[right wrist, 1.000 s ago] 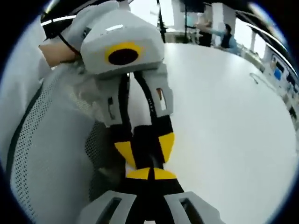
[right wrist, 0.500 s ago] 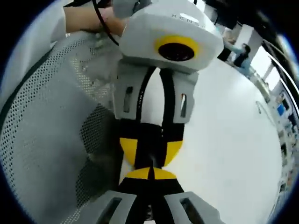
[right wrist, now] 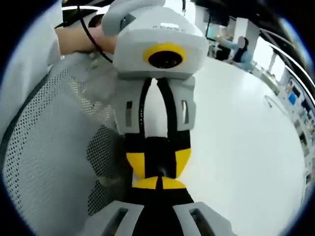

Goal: Press the specified remote control buttons in sequence, fully releasing each button before pressing the next.

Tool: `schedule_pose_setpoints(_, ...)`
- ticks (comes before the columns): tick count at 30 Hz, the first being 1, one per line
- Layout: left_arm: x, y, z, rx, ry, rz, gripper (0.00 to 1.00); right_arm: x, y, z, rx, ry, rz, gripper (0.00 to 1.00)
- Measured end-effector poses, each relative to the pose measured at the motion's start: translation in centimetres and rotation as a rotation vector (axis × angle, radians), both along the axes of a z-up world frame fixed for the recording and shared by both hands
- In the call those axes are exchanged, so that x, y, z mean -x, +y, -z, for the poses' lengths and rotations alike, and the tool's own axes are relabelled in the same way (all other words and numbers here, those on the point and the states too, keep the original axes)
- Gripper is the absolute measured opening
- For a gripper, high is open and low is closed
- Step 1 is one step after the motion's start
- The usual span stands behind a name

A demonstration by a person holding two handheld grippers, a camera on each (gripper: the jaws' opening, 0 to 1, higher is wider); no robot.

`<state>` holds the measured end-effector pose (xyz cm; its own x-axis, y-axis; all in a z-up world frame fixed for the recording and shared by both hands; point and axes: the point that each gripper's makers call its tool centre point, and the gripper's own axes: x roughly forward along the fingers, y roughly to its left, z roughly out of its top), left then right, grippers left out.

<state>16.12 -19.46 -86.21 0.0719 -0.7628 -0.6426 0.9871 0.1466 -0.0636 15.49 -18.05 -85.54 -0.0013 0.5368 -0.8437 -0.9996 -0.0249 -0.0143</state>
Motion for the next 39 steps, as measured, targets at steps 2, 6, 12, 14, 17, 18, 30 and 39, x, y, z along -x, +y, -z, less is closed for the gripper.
schedule_pose_setpoints(2,-0.03,-0.02,0.03,0.000,0.001,-0.001,0.24,-0.11,0.03,0.06,0.011,0.003,0.017,0.00)
schedule_pose_setpoints(6,-0.03,-0.05,0.03,-0.003,-0.002,0.000,0.24,-0.23,0.01,0.11,0.033,0.003,0.039,0.00)
schedule_pose_setpoints(12,-0.06,-0.07,0.03,-0.006,-0.003,-0.001,0.24,-0.69,0.10,0.13,0.030,-0.015,0.045,0.00)
schedule_pose_setpoints(14,-0.06,-0.07,0.05,-0.006,-0.006,0.001,0.24,-0.69,0.03,0.11,0.023,-0.003,0.032,0.00)
schedule_pose_setpoints(17,-0.04,-0.06,0.01,-0.006,-0.006,0.002,0.24,-0.71,0.00,-0.03,-0.002,0.038,0.051,0.00)
schedule_pose_setpoints(18,-0.04,-0.06,0.00,-0.005,-0.005,0.001,0.24,-0.65,0.00,-0.04,-0.005,0.034,0.047,0.00)
schedule_pose_setpoints(30,-0.05,-0.05,-0.02,-0.005,-0.004,0.002,0.24,-0.08,0.65,0.01,-0.004,-0.027,-0.038,0.00)
schedule_pose_setpoints(39,-0.01,-0.06,-0.02,-0.002,-0.007,-0.005,0.24,-0.49,0.80,0.14,0.026,-0.147,-0.099,0.00)
